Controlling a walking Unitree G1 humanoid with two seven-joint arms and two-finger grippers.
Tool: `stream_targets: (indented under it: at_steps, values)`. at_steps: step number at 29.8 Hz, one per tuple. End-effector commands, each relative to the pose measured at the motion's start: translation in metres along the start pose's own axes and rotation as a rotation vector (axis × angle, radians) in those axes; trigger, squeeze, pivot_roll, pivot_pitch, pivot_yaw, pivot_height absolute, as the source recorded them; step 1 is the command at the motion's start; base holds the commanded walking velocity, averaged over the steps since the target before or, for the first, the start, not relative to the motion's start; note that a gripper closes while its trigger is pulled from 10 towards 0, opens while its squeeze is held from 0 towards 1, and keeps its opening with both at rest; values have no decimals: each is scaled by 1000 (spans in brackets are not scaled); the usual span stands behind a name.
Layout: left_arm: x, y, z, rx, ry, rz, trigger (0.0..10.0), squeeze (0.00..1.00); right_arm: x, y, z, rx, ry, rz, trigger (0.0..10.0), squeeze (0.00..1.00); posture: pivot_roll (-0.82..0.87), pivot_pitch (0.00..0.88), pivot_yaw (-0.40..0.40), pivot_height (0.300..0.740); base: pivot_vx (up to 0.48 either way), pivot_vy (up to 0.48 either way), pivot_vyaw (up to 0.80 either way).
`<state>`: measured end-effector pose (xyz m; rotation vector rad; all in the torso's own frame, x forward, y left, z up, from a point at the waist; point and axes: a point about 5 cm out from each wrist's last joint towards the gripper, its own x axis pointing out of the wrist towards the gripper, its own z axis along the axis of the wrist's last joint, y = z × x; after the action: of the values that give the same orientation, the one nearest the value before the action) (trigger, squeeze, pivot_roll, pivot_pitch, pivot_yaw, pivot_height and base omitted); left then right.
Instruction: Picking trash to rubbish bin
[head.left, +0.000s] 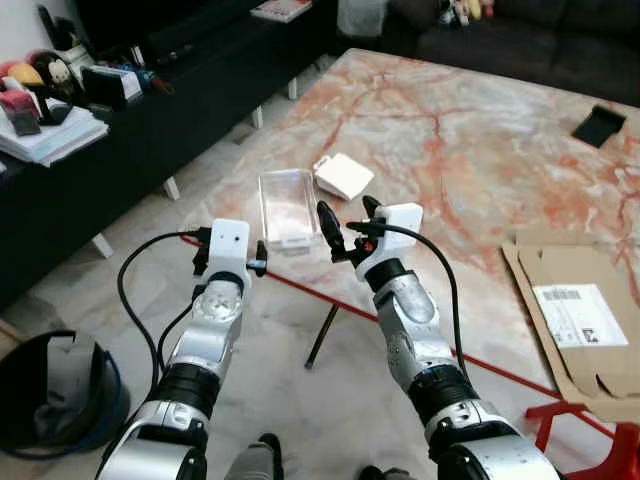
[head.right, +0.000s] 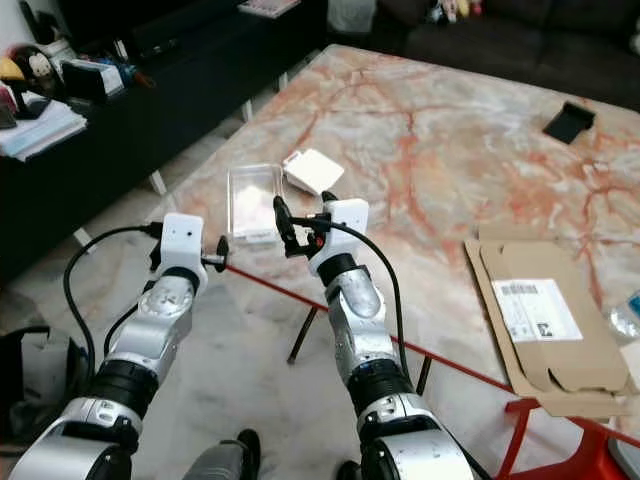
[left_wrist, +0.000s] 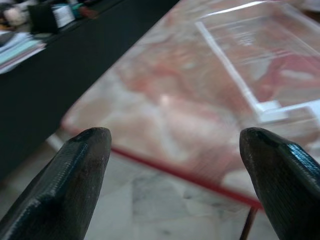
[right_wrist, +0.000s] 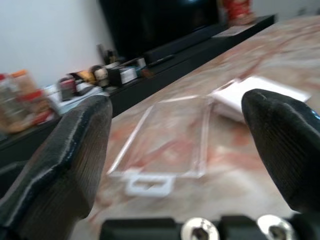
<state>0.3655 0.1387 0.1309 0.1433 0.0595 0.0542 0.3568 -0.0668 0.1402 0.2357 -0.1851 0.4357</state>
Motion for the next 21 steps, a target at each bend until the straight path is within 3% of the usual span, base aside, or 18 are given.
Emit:
stream_targets:
  at_steps: [1, 2, 3, 10, 16, 21]
  values:
    - [1, -2, 4, -2, -25, -6, 10000, 0, 1, 0, 2, -3, -2, 2, 10000, 0, 131, 170, -15, 740, 0, 0, 0]
    - [1, -2, 4, -2, -25, -6, 10000, 0, 1, 0, 2, -3, -2, 2, 10000, 0, 131, 170, -15, 740, 0, 0, 0]
    - [1, -5, 15, -24, -109, -31, 10000, 0, 1, 0, 1, -3, -1, 2, 10000, 0, 132, 168, -15, 740, 0, 0, 0]
    - [-3, -2, 32, -59, -241, -4, 10000, 0, 1, 1, 1, 0, -2, 0, 10000, 0, 132, 169, -14, 740, 0, 0, 0]
    - [-3, 2, 36, -60, -263, 7, 10000, 0, 1, 1, 2, 5, -5, 2, 10000, 0, 133, 170, -15, 740, 0, 0, 0]
    - [-3, 7, 38, -66, -284, 26, 10000, 0, 1, 1, 3, -1, -12, 4, 10000, 0, 131, 169, -16, 740, 353, 0, 0]
